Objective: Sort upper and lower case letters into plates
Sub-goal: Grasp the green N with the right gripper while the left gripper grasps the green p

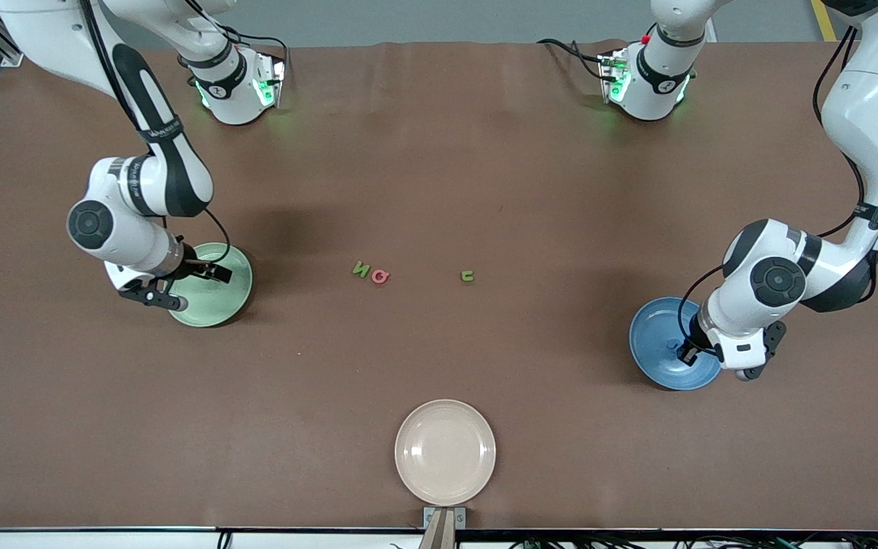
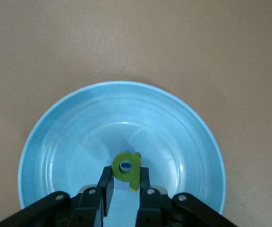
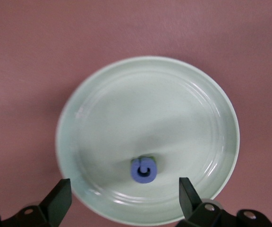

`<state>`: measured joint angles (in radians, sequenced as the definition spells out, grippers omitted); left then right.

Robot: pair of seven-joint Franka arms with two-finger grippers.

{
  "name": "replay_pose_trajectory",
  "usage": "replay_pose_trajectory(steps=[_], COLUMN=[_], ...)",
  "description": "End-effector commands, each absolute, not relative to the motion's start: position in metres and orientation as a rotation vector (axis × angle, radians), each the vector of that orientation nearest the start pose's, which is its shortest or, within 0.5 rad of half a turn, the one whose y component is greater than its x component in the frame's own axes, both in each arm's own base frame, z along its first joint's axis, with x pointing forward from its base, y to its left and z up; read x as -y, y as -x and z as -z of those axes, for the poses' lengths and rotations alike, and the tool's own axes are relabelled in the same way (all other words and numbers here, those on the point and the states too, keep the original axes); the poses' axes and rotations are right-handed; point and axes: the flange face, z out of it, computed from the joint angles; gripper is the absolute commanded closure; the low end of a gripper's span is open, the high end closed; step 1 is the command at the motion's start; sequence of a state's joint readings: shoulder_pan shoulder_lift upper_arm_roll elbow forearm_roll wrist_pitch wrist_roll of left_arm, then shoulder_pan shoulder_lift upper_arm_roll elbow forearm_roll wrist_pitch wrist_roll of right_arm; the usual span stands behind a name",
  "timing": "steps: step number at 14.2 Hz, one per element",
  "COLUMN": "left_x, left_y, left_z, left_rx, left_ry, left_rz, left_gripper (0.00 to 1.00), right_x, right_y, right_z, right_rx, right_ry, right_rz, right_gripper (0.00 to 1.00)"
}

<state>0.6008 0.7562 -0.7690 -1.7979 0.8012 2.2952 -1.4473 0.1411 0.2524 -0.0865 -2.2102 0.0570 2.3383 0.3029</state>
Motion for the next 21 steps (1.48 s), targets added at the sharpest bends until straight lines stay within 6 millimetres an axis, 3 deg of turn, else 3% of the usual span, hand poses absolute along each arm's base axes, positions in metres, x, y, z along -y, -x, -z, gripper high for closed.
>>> replay_pose_trajectory(steps=[1, 4, 5, 6, 7, 8, 11, 14, 17, 20, 21], left_x=[0.056, 0.057, 0.057, 0.057, 0.057, 0.056, 0.058, 0.077, 0.125, 0.207, 0.238], left_y=[-0.647, -0.644, -0.642, -0.641, -0.641, -0.642, -0.643, -0.643, -0.631, -0.606, -0.595], left_z=[-0.218, -0.215, -0.212, -0.212, -0.213, -0.214, -0.221, -0.24, -0.256, -0.256, -0.253], left_rx=[1.281, 1.276, 1.272, 1.277, 1.283, 1.289, 1.293, 1.277, 1.301, 1.375, 1.379], left_ry=[2.825, 2.823, 2.822, 2.82, 2.815, 2.811, 2.804, 2.818, 2.808, 2.785, 2.788], left_rz=[0.163, 0.153, 0.144, 0.142, 0.145, 0.146, 0.163, 0.17, 0.123, 0.116, 0.113], left_gripper=[0.74, 0.69, 0.57, 0.37, 0.08, 0.0, 0.0, 0.0, 0.0, 0.0, 0.0], right_x=[-0.092, -0.171, -0.198, -0.224, -0.249, -0.272, -0.313, -0.323, -0.326, -0.328, -0.328], right_y=[-0.538, -0.534, -0.531, -0.528, -0.525, -0.521, -0.505, -0.496, -0.491, -0.488, -0.487], right_z=[-0.281, -0.292, -0.296, -0.294, -0.288, -0.28, -0.244, -0.216, -0.199, -0.191, -0.191], right_rx=[-0.597, -0.771, -0.828, -0.879, -0.937, -0.966, -0.977, -0.934, -0.887, -0.869, -0.867], right_ry=[3.09, 3.05, 3.032, 3.018, 3.006, 2.998, 2.979, 3.009, 3.037, 3.054, 3.055], right_rz=[-0.152, -0.088, -0.069, -0.062, -0.058, -0.048, 0.007, 0.014, 0.039, 0.038, 0.036], right_gripper=[0.0, 0.0, 0.0, 0.0, 0.0, 0.0, 0.0, 0.02, 0.13, 0.29, 0.29])
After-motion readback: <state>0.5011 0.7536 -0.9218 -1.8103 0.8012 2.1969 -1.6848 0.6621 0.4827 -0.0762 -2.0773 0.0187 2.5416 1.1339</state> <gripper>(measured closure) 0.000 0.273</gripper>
